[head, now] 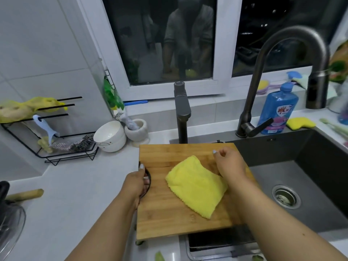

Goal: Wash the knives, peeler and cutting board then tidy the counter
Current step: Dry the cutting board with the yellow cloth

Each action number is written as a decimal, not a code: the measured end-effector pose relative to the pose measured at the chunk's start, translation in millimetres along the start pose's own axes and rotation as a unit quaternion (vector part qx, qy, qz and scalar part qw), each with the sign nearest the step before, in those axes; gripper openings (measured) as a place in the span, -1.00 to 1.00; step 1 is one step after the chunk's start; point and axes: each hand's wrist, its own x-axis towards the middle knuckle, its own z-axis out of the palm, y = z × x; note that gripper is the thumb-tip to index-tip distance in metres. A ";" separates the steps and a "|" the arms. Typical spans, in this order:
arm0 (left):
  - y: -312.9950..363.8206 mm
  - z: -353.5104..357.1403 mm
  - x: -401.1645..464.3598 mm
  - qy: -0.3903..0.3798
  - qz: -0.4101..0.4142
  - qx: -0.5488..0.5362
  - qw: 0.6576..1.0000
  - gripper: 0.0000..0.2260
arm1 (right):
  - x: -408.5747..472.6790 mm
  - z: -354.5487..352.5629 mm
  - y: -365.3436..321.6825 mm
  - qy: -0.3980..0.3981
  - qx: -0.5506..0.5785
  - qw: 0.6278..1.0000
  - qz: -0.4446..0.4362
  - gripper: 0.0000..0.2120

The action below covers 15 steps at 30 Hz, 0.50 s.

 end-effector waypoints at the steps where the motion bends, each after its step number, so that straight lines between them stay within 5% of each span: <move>1: -3.6 6.7 1.4 0.001 -0.005 0.001 1.000 -0.60 | 0.0 -0.6 3.9 0.000 0.001 1.000 -0.004 -0.73; 6: -22.8 20.9 9.3 0.010 -0.012 0.006 1.000 -0.56 | -7.0 0.4 18.5 -0.032 -0.011 0.999 -0.028 -0.78; 8: -28.3 20.9 17.1 0.036 0.023 0.118 0.992 -0.52 | -12.5 5.3 22.4 -0.060 -0.032 0.996 -0.061 -0.83; 11: -33.5 18.7 27.3 0.097 0.082 0.404 0.906 -0.47 | -24.5 17.0 24.8 -0.097 -0.103 0.981 -0.136 -0.77; 15: -33.5 24.2 33.4 0.115 0.075 0.500 0.855 -0.49 | -41.1 36.7 24.1 -0.181 -0.224 0.930 -0.229 -0.50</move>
